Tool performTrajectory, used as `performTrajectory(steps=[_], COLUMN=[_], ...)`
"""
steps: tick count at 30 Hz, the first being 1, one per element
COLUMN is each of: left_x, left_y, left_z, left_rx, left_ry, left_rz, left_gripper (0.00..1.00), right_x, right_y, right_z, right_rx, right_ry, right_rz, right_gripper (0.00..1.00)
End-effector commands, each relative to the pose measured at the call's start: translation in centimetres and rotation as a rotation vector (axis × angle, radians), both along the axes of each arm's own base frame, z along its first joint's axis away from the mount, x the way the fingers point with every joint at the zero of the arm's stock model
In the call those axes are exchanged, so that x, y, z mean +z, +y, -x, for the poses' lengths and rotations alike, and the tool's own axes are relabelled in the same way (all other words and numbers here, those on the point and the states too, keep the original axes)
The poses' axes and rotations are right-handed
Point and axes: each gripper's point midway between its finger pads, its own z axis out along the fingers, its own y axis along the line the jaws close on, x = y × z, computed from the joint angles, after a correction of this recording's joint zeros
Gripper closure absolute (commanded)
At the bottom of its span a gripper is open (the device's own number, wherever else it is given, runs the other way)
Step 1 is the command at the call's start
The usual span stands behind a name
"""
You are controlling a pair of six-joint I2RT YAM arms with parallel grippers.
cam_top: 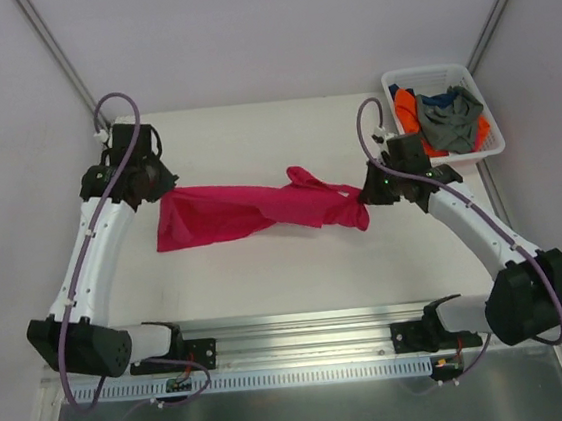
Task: Fold and stack the t-shirts
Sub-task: Flatten the tshirt out
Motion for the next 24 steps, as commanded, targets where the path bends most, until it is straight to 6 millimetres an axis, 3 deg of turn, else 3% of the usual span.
performTrajectory(steps=[1, 2, 4, 6, 9, 10, 13, 15, 18, 19, 22, 24], left_x=[-4.8, -4.8, -6.7, -7.6, -8.5, -8.6, -8.7, -8.1, -6.9, -6.9, -9.6, -12.2], left_y=[-2.2, -3.4, -4.4, -5.3, -5.6, -5.8, -6.2, -6.3, -6.5, -6.1, -6.8, -7.4], left_z=[-0.4, -2.0, -3.1, -5.5, -8.7, -9.6, -12.8, -15.0, -16.9, -17.7, -19.8, -20.4], left_rx=[-0.125, -0.168, -0.21, -0.255, -0.264, -0.27, -0.268, -0.252, -0.227, -0.211, -0.232, -0.243], left_ry=[0.123, 0.071, 0.08, 0.054, 0.066, 0.065, 0.057, 0.032, -0.007, -0.015, 0.024, 0.074], left_rz=[0.051, 0.096, 0.118, 0.117, 0.093, 0.091, 0.086, 0.08, 0.087, 0.068, 0.072, 0.097], left_gripper=[1.0, 1.0, 1.0, 1.0, 1.0, 1.0, 1.0, 1.0, 1.0, 1.0, 0.98, 0.88], right_x=[-4.0, -4.3, -4.4, -4.1, -0.1, 2.2, 5.5, 5.3, 3.2, 1.5, -0.4, -1.5], right_y=[-3.7, -4.0, -3.9, -2.9, -1.3, -0.5, 2.7, 5.2, 9.1, 10.0, 12.0, 12.6], right_z=[2.2, 2.4, 1.7, 1.1, -1.1, -2.0, -1.8, -0.7, 0.1, -0.2, -0.5, -0.9], right_rx=[-0.087, -0.09, -0.072, -0.027, 0.044, 0.072, 0.191, 0.247, 0.289, 0.293, 0.315, 0.301], right_ry=[0.176, 0.194, 0.209, 0.223, 0.131, 0.066, -0.027, -0.016, 0.047, 0.086, 0.097, 0.13], right_rz=[0.037, 0.051, 0.05, 0.017, -0.024, -0.035, -0.047, -0.061, -0.134, -0.122, -0.09, -0.095], right_gripper=[0.87, 0.79, 0.61, 0.58, 0.56, 0.55, 0.52, 0.51, 0.51, 0.5, 0.47, 0.46])
